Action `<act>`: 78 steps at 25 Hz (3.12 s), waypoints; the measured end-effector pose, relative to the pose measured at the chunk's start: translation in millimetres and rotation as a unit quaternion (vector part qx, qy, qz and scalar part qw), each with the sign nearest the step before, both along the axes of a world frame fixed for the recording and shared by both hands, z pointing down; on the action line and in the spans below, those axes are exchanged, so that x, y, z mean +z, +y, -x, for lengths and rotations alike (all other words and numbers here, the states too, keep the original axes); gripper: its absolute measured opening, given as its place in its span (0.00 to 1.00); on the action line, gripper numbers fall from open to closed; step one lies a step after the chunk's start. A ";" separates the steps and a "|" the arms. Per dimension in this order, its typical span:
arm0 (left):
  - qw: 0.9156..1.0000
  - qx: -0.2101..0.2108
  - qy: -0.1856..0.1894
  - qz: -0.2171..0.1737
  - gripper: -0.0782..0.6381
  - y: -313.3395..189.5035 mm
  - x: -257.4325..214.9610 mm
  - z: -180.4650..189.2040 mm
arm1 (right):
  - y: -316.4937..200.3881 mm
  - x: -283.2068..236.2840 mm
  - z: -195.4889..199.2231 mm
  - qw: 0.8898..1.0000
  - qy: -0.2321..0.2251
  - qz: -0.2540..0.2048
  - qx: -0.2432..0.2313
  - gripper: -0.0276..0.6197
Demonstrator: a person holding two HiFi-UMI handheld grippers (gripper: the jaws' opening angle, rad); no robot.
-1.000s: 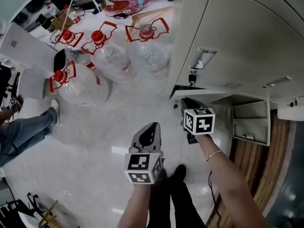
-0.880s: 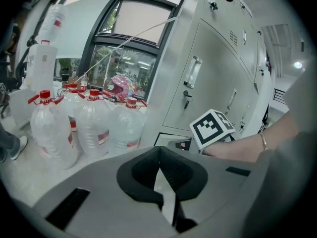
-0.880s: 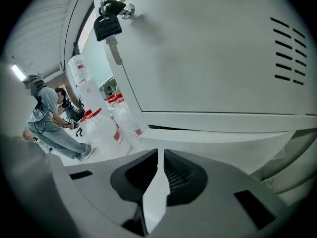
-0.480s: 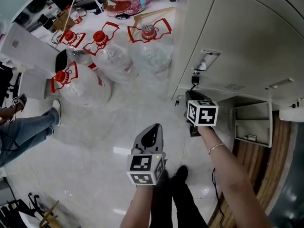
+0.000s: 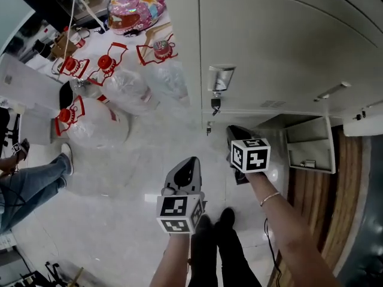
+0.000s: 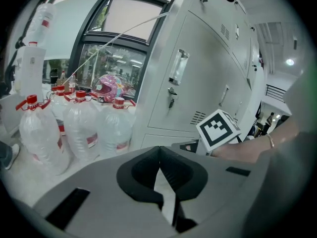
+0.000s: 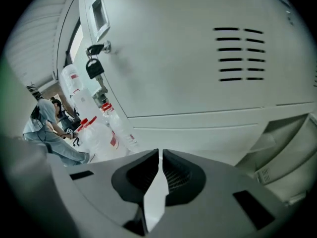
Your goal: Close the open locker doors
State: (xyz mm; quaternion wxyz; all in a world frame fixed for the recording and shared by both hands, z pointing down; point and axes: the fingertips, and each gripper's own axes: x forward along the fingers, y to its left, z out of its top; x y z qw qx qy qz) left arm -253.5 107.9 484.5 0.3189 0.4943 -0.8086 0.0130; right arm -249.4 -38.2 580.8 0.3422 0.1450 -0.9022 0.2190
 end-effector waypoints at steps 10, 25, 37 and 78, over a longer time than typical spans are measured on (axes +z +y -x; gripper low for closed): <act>0.994 0.106 0.003 -0.006 0.14 -89.4 -3.8 -85.6 | -75.6 -11.1 -163.8 0.994 0.012 -0.010 0.106 0.11; 0.964 0.266 0.008 -0.005 0.14 -197.2 -2.5 -257.8 | -153.2 -20.1 -424.1 0.950 0.037 -0.030 0.309 0.13; 0.944 0.331 0.010 0.003 0.14 -249.5 8.0 -343.4 | -213.1 -17.2 -518.8 0.921 0.026 -0.011 0.390 0.22; 0.967 0.255 0.016 0.017 0.14 -205.3 8.4 -247.5 | -155.7 9.4 -393.1 0.955 0.021 0.076 0.287 0.20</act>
